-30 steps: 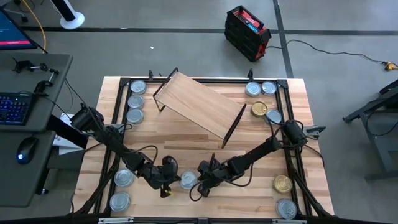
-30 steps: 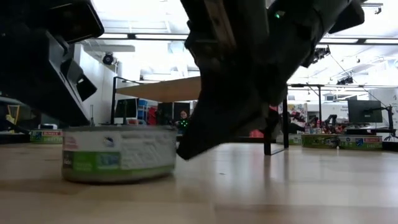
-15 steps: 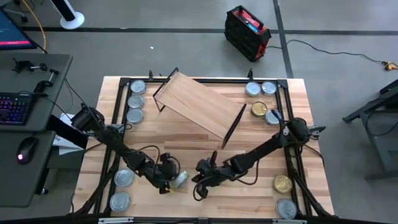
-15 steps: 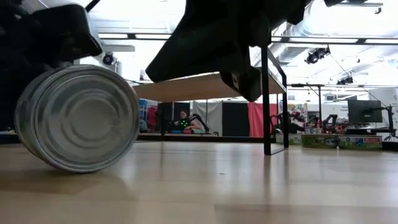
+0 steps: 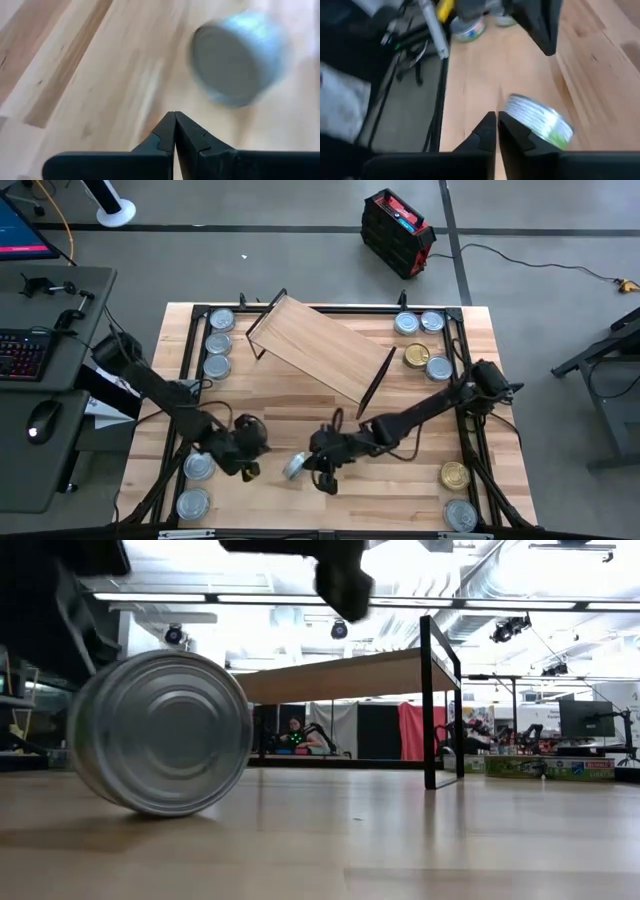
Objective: Stack canned seafood by type on shelf
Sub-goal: Put the white-green tuna can on the shelf
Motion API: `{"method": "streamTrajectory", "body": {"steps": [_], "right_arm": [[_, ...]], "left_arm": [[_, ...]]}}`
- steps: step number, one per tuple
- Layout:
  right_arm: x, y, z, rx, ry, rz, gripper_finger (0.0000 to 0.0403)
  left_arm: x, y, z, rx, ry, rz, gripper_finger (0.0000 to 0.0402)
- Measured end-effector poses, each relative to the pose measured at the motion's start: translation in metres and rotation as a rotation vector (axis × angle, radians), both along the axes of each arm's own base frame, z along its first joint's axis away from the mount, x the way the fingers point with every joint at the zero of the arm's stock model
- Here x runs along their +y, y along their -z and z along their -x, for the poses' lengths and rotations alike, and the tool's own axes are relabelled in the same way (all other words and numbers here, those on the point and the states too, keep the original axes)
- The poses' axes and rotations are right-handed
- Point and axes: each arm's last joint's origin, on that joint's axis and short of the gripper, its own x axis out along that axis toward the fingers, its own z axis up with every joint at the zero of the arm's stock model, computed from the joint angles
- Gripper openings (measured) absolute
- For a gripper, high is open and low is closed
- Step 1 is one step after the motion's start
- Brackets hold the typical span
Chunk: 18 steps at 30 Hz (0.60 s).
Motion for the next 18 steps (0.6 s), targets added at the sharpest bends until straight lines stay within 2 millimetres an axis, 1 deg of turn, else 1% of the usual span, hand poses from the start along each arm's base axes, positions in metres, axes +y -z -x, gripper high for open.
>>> {"method": "streamTrajectory", "body": {"steps": [2,5,10,12,15,18], "right_arm": [[-0.005,-0.011,-0.010,0.020,-0.076,0.053,0.0041],[-0.011,-0.020,-0.022,0.078,-0.187,0.171,0.0101],[-0.020,-0.024,-0.037,0.178,-0.300,0.346,0.0218],[-0.023,-0.018,-0.040,0.239,-0.347,0.409,0.0257],[-0.026,-0.012,-0.044,0.276,-0.392,0.458,0.0296],[-0.026,-0.011,-0.046,0.272,-0.422,0.485,0.0313]], "left_arm": [[-0.004,-0.012,0.008,-0.064,-0.029,0.059,0.0000],[-0.011,-0.024,0.017,-0.128,-0.048,0.142,0.0001],[-0.018,-0.024,0.024,-0.134,-0.058,0.173,0.0001],[-0.018,-0.024,0.024,-0.133,-0.073,0.186,0.0001],[-0.015,-0.023,0.021,-0.117,-0.095,0.216,0.0007],[-0.012,-0.026,0.015,-0.076,-0.072,0.245,0.0031]]}}
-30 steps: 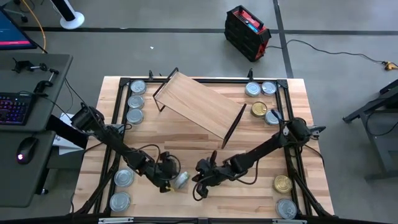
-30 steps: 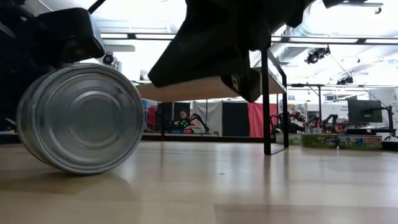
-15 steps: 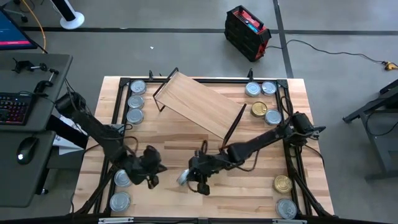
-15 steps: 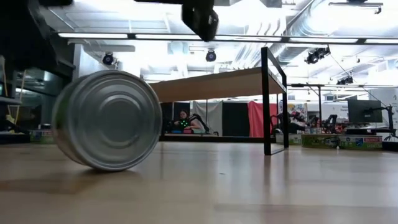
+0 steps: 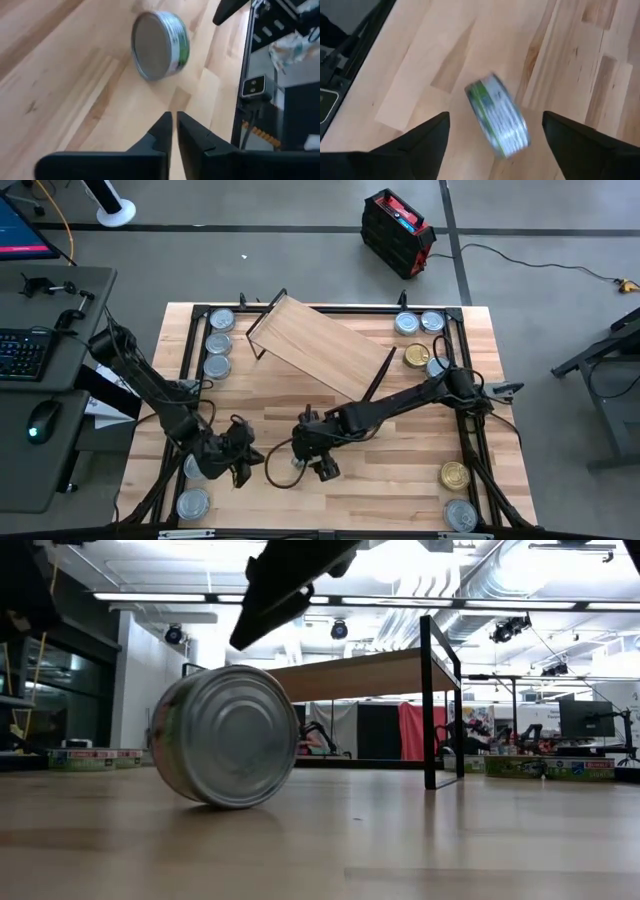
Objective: Stack canned seafood by type on shelf
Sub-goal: Put the white-green tuna can on the shelf
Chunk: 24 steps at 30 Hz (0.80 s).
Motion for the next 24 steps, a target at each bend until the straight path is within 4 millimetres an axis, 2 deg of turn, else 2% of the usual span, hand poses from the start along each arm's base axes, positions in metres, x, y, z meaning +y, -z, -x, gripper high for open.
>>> {"method": "streamTrajectory", "body": {"steps": [9,14,17,21,24], "right_arm": [[0.000,0.002,0.002,0.010,-0.059,0.046,0.0316],[-0.006,0.013,-0.003,0.024,-0.064,0.099,0.0316],[-0.008,0.026,-0.005,0.071,-0.063,0.093,0.0316],[-0.008,0.047,-0.011,0.097,-0.055,0.129,0.0316],[-0.008,0.055,-0.014,0.099,-0.048,0.143,0.0314]], "left_arm": [[0.015,-0.007,-0.019,0.059,0.125,0.019,0.0170],[0.018,-0.010,-0.024,0.032,0.130,0.025,0.0235],[0.012,-0.012,-0.023,0.008,0.156,0.061,0.0253],[0.002,-0.015,-0.018,-0.040,0.157,0.070,0.0257],[-0.006,-0.018,-0.012,-0.096,0.142,0.041,0.0257]]}}
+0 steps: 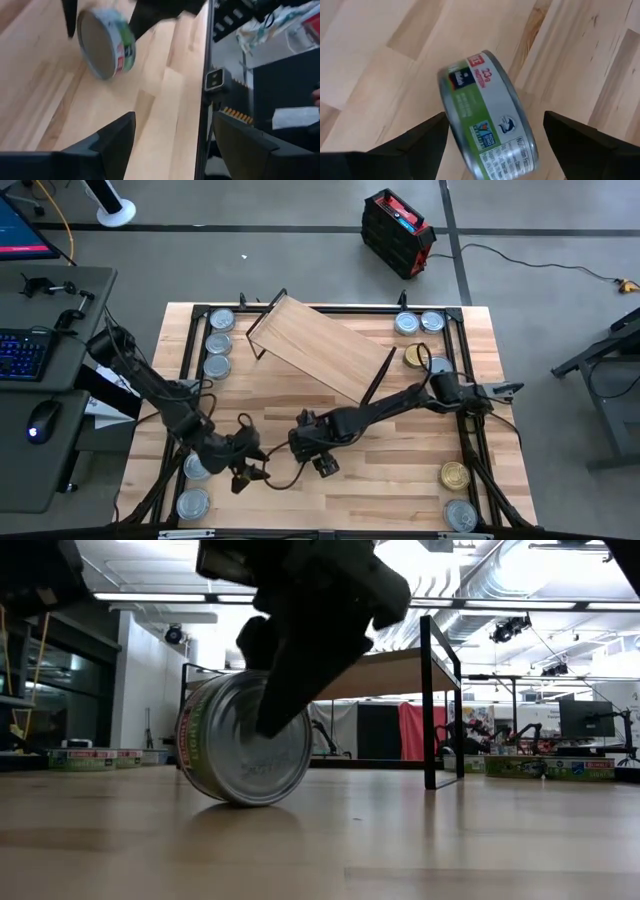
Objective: Stack canned seafood by type on shelf
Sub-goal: Put the white-green tuna can on the shelf
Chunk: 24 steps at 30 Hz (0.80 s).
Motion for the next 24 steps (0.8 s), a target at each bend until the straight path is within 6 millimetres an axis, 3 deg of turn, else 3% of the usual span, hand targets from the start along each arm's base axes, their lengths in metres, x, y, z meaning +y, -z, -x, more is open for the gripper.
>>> {"method": "streamTrajectory", "body": {"steps": [4,6,9,13,17,21,24], "right_arm": [[0.003,0.005,0.000,0.004,0.024,0.022,0.0267],[0.006,-0.002,-0.001,-0.008,0.049,0.011,0.0210],[0.009,-0.029,-0.006,-0.041,0.089,-0.018,0.0109],[0.009,-0.081,-0.007,-0.097,0.121,-0.029,0.0111],[-0.002,-0.127,0.008,-0.133,0.228,0.119,0.0111],[-0.022,-0.150,0.048,-0.125,0.412,0.259,0.0111],[-0.041,-0.160,0.080,-0.119,0.581,0.377,0.0111]], "left_arm": [[-0.008,-0.003,0.006,-0.070,-0.010,-0.044,0.0257],[-0.011,-0.006,0.007,-0.111,-0.002,-0.058,0.0257],[-0.008,-0.019,0.010,-0.187,0.009,-0.104,0.0257],[0.011,-0.054,0.014,-0.318,-0.022,-0.218,0.0257],[0.037,-0.092,0.023,-0.460,-0.114,-0.339,0.0257],[0.062,-0.112,0.030,-0.530,-0.207,-0.397,0.0257],[0.073,-0.117,0.030,-0.543,-0.251,-0.396,0.0257]]}}
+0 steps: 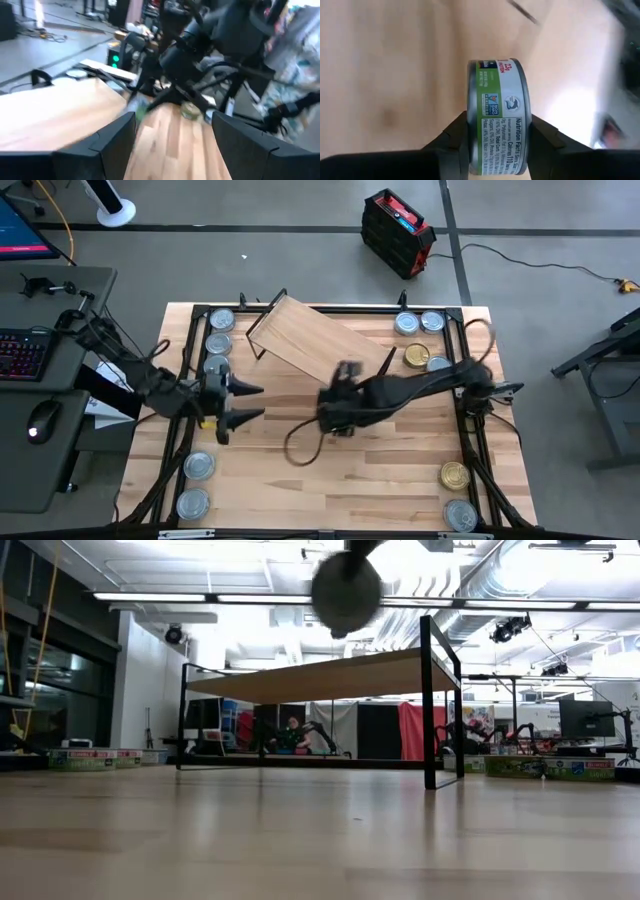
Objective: Stack canned seafood by type on shelf
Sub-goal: Put the white-green tuna can on the shelf
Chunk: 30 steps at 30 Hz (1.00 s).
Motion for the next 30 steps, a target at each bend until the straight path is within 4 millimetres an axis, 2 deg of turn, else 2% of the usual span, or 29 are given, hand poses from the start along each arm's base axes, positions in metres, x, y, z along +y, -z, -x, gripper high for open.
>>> {"method": "streamTrajectory", "body": {"steps": [5,8,11,16,21,26,30], "right_arm": [[-0.034,-0.011,0.049,-0.085,0.217,0.121,0.0111],[-0.059,0.007,0.065,-0.017,0.309,0.173,0.0111],[-0.079,0.030,0.065,0.030,0.367,0.208,0.0111],[-0.098,0.050,0.054,0.048,0.341,0.231,0.0111],[-0.106,0.048,0.051,0.064,0.311,0.191,0.0111],[-0.103,0.044,0.050,0.058,0.285,0.134,0.0115],[-0.096,0.046,0.050,0.085,0.253,0.076,0.0181]], "left_arm": [[0.002,0.004,-0.008,0.021,-0.025,-0.014,0.0257],[-0.002,0.011,-0.015,0.049,-0.031,-0.034,0.0257],[-0.007,0.015,-0.023,0.058,-0.030,-0.041,0.0257],[-0.012,0.022,-0.029,0.072,-0.034,-0.012,0.0257],[-0.015,0.022,-0.029,0.057,-0.030,0.044,0.0257],[-0.015,0.022,-0.029,0.056,-0.036,0.051,0.0257],[-0.013,0.022,-0.030,0.056,-0.044,0.051,0.0257]]}}
